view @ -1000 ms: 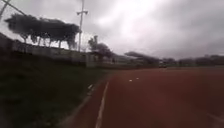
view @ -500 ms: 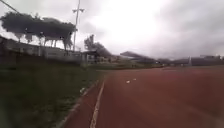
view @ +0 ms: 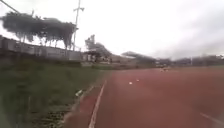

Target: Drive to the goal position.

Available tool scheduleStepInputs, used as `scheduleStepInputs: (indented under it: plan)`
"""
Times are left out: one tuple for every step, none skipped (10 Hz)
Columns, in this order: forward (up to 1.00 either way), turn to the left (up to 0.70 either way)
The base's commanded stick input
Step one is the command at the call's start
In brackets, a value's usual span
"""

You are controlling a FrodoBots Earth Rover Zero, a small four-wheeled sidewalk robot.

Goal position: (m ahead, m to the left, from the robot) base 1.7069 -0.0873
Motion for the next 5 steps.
scheduleStepInputs:
  plan:
    - [0.7,0.0]
    - [0.7,0.0]
    - [0.7,0.0]
    - [0.7,0.0]
    - [0.7,0.0]
